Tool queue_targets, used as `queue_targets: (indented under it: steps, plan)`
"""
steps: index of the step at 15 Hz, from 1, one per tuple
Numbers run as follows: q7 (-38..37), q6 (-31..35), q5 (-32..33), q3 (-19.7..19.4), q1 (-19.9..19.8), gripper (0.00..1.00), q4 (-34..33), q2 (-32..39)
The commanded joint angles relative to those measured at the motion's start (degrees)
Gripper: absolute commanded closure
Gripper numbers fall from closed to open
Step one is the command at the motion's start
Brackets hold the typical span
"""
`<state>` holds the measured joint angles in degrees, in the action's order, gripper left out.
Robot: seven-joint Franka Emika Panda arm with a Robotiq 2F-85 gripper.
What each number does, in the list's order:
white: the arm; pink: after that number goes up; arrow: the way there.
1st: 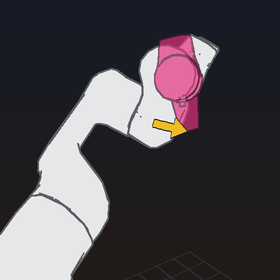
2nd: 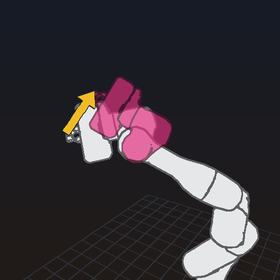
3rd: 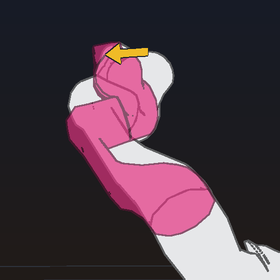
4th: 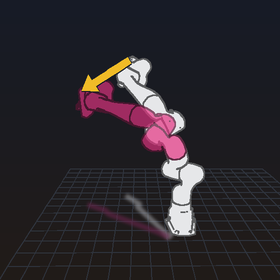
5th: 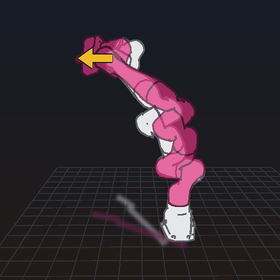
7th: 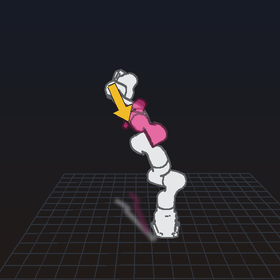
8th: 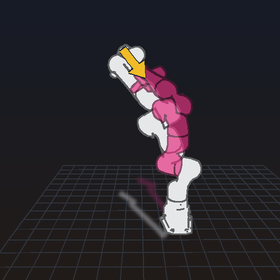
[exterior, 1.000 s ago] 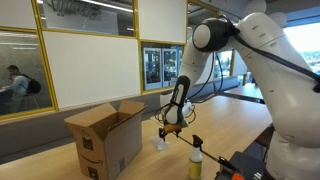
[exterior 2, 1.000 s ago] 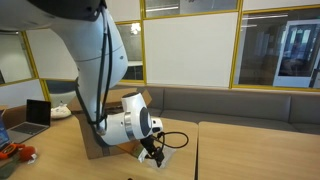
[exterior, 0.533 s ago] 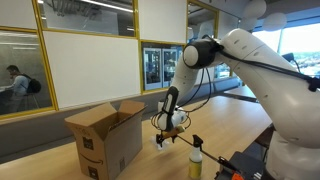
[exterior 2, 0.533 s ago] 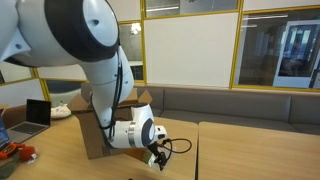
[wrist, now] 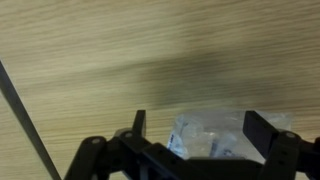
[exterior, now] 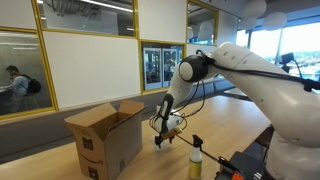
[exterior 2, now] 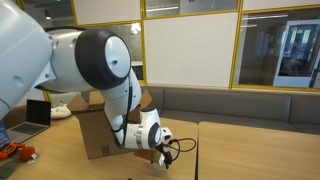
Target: Put the plastics and the bottle in the box respectively
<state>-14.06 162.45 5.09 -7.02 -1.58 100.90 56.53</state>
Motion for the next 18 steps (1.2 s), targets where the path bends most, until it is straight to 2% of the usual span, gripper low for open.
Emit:
queue_targets:
  steps: [1, 2, 3, 4, 11, 12, 15, 18]
  plan:
    - [3.1, -1.5, -1.8, -0.1, -0.2, 0.00, -5.8, 3.2]
    - [3.4, -0.9, -1.8, 0.0, -0.4, 0.00, -6.1, 3.5]
    - [3.7, -0.8, -1.9, 0.2, -0.7, 0.25, -6.5, 3.9]
    - [4.0, -0.6, -1.9, 0.3, -0.8, 0.27, -6.6, 4.1]
    - [3.7, -0.9, -3.1, 0.4, -0.5, 0.81, -4.1, 2.0]
    - [3.3, -1.0, -3.2, 0.1, -0.1, 0.87, -3.3, 1.2]
    - [3.2, -0.8, -3.6, -0.2, 0.0, 0.93, -2.1, 0.3]
    - [3.0, -0.6, -3.8, -0.6, 0.2, 0.89, -1.1, -0.8]
